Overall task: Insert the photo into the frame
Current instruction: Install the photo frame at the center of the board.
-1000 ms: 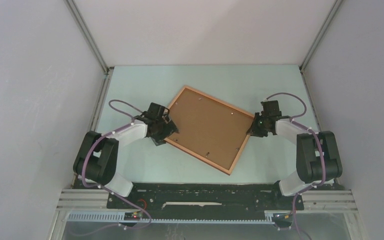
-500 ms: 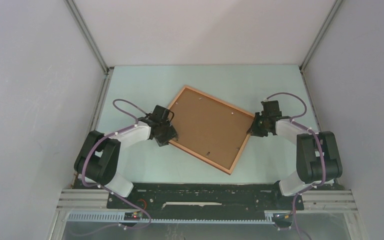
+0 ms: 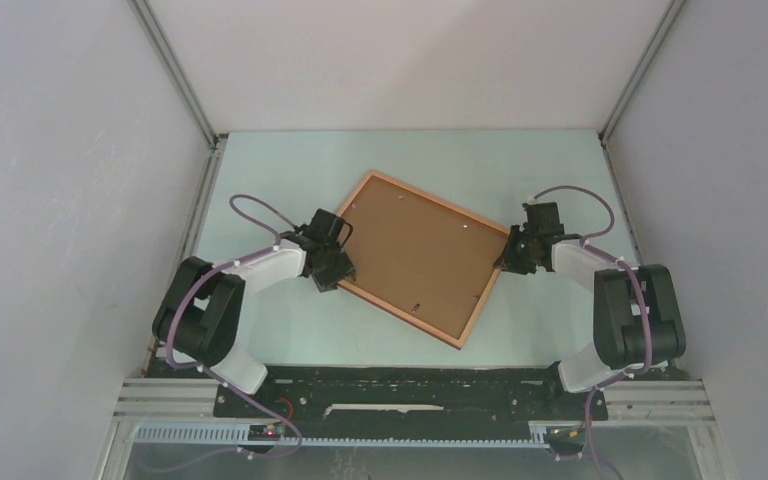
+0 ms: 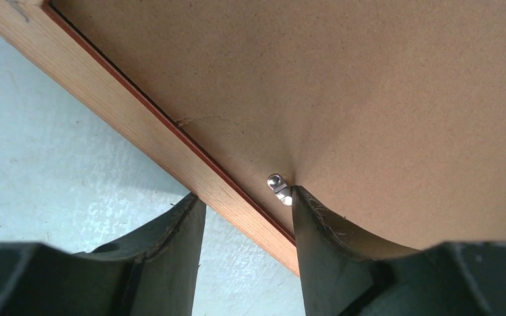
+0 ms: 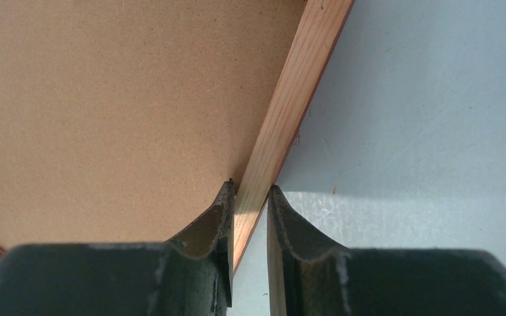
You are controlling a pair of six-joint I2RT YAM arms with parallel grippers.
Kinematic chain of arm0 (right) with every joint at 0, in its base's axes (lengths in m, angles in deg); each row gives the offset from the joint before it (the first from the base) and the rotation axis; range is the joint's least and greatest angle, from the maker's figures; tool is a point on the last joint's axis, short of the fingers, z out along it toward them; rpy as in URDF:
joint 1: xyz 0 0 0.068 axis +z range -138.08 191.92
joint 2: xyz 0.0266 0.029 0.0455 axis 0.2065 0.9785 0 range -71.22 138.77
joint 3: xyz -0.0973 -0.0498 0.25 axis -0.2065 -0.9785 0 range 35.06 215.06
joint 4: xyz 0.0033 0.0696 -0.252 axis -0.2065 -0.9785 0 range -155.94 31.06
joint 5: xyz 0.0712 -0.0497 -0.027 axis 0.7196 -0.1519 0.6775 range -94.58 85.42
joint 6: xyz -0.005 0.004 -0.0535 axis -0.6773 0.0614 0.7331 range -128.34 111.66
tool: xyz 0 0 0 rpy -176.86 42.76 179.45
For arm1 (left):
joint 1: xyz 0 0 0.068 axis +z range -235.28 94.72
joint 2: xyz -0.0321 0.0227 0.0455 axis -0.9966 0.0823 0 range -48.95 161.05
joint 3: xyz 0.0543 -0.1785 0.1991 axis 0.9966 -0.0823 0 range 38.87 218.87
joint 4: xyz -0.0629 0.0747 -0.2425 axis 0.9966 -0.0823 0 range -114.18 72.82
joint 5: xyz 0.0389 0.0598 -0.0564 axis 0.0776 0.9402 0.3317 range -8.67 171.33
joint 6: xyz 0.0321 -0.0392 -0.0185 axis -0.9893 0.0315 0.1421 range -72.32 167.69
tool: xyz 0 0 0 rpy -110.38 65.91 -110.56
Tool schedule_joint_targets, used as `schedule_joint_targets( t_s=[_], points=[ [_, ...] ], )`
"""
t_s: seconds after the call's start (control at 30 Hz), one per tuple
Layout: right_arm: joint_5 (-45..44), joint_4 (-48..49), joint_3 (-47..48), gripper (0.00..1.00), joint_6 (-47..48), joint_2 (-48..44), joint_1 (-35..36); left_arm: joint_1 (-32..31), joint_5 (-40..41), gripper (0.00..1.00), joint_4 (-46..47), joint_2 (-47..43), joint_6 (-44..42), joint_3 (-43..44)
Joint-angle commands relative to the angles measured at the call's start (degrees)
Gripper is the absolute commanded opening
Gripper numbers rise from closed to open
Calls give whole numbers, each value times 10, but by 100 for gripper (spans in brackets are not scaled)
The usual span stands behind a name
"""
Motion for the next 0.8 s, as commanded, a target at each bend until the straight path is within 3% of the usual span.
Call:
schedule_joint_targets(
  t_s=[0.0,0.2,0.6,0.77],
  points=[
    [43,15,-1,9,28,-27,11,-19,18,52,-5,28,-5,32],
    [44,17,-3,8,29,-30,11,-22,21,49,-27,46,-17,51],
    [46,19,-7,7,29,-36,10,-22,8,2,-35,49,-70,58],
    [46,20,-9,7,29,-38,10,-20,34,0,-51,36,-94,64]
  ],
)
